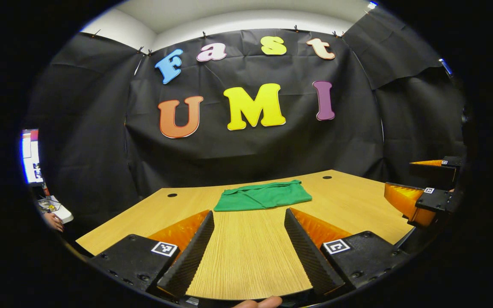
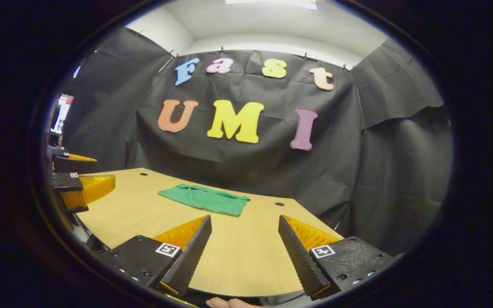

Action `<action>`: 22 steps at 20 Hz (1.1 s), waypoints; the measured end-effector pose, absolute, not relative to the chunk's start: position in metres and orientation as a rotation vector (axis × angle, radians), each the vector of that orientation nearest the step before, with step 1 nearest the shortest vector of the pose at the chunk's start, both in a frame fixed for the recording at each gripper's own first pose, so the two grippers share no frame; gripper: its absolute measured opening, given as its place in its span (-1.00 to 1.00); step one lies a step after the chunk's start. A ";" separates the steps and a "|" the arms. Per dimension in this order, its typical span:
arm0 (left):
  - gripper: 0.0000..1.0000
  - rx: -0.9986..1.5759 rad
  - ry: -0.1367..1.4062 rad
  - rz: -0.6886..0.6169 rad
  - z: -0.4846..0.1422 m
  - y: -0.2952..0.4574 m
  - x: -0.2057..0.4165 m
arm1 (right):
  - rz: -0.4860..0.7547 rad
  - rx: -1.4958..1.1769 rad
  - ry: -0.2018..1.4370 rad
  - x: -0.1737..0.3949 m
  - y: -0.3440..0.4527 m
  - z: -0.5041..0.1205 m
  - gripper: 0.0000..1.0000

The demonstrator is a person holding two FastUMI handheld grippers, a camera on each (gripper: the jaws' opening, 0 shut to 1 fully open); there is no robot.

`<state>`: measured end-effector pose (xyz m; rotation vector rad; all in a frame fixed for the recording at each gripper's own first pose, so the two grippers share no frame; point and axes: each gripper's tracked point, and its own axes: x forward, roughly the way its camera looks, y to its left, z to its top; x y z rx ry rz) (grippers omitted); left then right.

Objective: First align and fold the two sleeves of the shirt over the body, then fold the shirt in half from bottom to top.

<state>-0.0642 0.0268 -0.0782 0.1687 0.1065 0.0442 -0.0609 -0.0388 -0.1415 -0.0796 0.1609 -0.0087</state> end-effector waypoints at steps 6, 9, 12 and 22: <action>1.00 0.135 0.141 0.049 -0.091 0.032 -0.064 | -0.023 -0.053 0.184 -0.060 -0.046 -0.157 0.94; 1.00 0.138 0.147 0.049 -0.096 0.034 -0.068 | -0.012 -0.056 0.186 -0.060 -0.043 -0.160 0.94; 1.00 0.136 0.152 0.051 -0.101 0.038 -0.067 | 0.003 -0.059 0.194 -0.060 -0.039 -0.166 0.94; 1.00 0.118 0.167 0.059 -0.106 0.043 -0.067 | 0.022 -0.071 0.189 -0.061 -0.035 -0.169 0.94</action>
